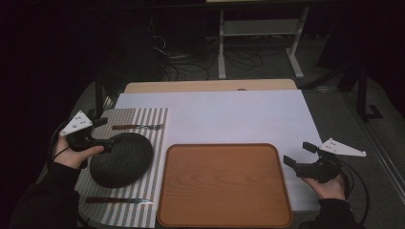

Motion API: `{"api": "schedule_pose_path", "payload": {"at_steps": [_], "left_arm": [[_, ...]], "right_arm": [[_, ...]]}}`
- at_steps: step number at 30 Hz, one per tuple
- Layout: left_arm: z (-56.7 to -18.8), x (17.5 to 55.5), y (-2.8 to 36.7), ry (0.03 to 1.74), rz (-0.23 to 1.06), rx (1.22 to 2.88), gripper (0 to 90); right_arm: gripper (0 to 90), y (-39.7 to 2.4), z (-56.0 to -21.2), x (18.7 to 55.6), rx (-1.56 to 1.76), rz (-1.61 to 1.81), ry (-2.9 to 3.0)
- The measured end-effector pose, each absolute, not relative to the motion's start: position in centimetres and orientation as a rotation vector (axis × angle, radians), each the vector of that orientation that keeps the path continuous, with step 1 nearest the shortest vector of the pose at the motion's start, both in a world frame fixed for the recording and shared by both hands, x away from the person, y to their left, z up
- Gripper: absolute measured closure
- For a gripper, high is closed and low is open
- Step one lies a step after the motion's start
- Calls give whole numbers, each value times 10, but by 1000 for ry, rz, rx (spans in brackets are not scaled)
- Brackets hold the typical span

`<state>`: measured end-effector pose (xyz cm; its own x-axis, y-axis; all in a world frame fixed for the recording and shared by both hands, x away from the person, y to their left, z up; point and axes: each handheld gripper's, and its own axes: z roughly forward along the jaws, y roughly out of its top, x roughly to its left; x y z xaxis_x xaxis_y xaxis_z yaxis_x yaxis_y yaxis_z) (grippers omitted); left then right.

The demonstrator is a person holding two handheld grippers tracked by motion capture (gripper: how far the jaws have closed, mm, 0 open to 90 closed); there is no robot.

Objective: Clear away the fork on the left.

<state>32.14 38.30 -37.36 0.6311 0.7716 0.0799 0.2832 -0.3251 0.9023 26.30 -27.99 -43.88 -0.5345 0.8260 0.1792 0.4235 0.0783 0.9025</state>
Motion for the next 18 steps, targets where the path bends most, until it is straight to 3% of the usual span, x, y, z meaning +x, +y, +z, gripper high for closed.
{"api": "schedule_pose_path", "payload": {"at_steps": [18], "left_arm": [[-365, 355, 386, 825, 656, 2048, 127]], "right_arm": [[0, -279, -439, 263, 1230, 1445, 1993]]}}
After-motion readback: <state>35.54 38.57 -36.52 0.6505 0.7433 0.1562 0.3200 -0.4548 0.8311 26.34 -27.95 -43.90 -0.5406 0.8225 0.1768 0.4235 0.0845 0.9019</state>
